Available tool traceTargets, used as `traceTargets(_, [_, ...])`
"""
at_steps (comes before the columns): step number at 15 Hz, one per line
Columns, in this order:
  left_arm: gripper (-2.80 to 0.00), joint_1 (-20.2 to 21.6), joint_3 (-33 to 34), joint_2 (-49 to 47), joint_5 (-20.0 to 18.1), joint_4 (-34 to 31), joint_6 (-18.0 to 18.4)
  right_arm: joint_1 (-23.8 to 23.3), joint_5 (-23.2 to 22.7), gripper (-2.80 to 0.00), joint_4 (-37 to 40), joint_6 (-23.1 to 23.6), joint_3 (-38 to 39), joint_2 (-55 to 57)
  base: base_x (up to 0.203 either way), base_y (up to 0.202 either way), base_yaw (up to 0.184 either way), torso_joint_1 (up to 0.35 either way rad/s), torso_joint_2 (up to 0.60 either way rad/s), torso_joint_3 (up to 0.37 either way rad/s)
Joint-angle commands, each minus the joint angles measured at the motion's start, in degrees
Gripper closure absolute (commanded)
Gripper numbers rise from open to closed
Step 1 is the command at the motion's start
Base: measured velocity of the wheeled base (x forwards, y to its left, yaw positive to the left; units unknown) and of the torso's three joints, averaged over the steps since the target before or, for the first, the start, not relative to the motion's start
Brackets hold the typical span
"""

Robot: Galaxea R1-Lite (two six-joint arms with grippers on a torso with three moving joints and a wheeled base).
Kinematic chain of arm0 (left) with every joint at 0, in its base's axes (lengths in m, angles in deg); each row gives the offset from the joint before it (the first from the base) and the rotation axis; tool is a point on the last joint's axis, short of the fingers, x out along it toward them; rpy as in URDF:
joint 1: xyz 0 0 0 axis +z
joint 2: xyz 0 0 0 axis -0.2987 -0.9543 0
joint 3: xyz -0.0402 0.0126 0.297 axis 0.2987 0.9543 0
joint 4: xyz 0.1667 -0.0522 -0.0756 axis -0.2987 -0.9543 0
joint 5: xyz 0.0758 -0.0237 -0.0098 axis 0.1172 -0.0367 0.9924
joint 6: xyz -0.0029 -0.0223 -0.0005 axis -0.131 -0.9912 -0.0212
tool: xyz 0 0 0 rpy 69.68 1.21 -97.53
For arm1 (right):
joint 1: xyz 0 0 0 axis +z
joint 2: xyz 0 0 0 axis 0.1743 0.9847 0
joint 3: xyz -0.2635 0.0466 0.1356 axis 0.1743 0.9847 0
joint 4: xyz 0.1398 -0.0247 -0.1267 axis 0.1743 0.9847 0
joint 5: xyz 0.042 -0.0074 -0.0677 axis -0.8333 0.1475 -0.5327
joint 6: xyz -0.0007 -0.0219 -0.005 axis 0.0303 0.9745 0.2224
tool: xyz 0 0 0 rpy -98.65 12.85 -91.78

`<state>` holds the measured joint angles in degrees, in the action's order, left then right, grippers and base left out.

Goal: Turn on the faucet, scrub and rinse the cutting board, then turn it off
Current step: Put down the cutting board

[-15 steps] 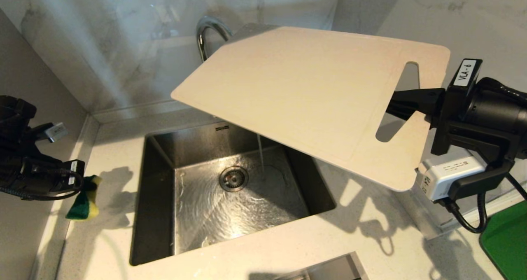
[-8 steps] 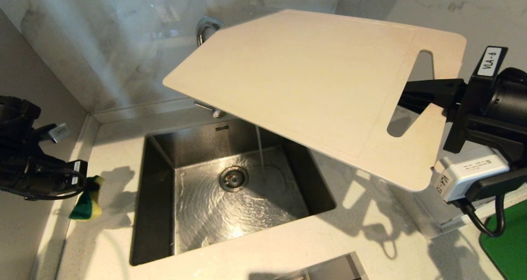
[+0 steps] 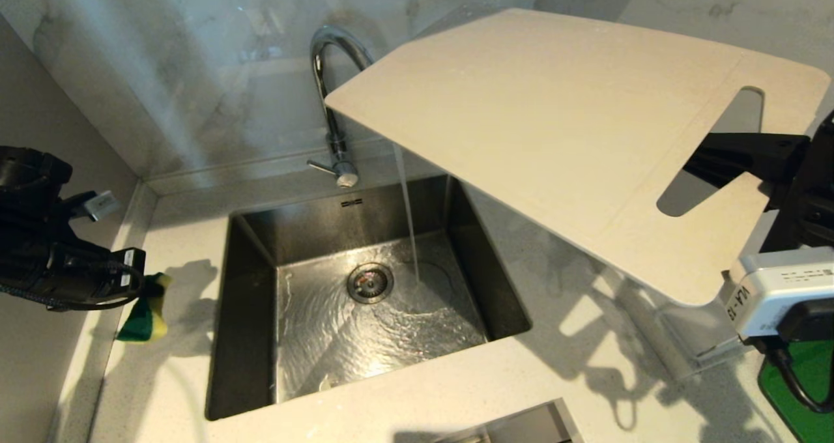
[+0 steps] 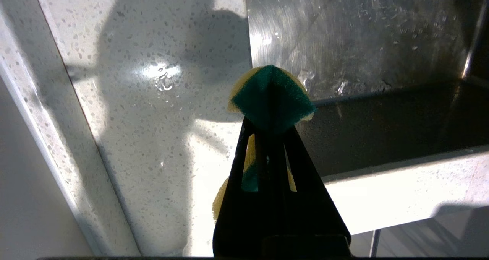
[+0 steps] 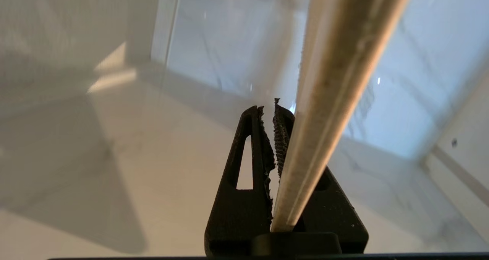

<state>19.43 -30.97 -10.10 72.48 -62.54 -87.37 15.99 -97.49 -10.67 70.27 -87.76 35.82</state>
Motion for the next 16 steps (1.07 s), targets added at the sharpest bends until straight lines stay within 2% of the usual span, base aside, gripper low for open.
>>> traceTargets(1, [0.0,-0.12,-0.51,-0.43,-0.05,-0.13,-0.07,0.07,3.48,0.0,-0.03,0.57,1.23,-2.79,0.0,0.0,0.0,0.0,0.0,0.0])
traceTargets(2, [0.0,-0.21,-0.58,-0.43,-0.05,-0.13,-0.07,0.11,5.9,0.0,0.03,0.5,1.8,-3.2,0.0,0.0,0.0,0.0,0.0,0.0])
traceTargets(4, [0.0,-0.29,-0.51,-0.61,-0.23,-0.13,-0.16,0.2,7.51,0.0,0.05,0.17,2.32,-3.29,0.0,0.0,0.0,0.0,0.0,0.0])
traceTargets(5, [0.0,-0.29,-0.51,-0.71,-0.32,-0.13,-0.16,0.2,8.38,0.0,-0.02,-0.8,2.87,-3.48,0.0,0.0,0.0,0.0,0.0,0.0])
traceTargets(8, [0.0,-0.64,-0.85,-1.23,-0.32,-0.04,-0.16,0.47,14.66,0.0,0.04,-3.89,6.27,-6.57,0.0,0.0,0.0,0.0,0.0,0.0])
traceTargets(12, [0.0,-1.55,-1.78,-1.75,-0.23,-0.04,-1.12,1.04,19.79,0.0,0.51,-7.72,11.88,-8.48,0.0,0.0,0.0,0.0,0.0,0.0])
traceTargets(14, [0.0,-2.14,-2.08,-2.19,-0.23,-0.04,-1.65,4.54,24.62,0.0,0.8,-9.54,13.68,-8.67,0.0,0.0,0.0,0.0,0.0,0.0])
traceTargets(16, [0.0,-2.23,-2.36,-2.63,-0.23,-0.04,-1.74,10.56,30.06,0.0,0.83,-10.58,14.41,-8.01,0.0,0.0,0.0,0.0,0.0,0.0])
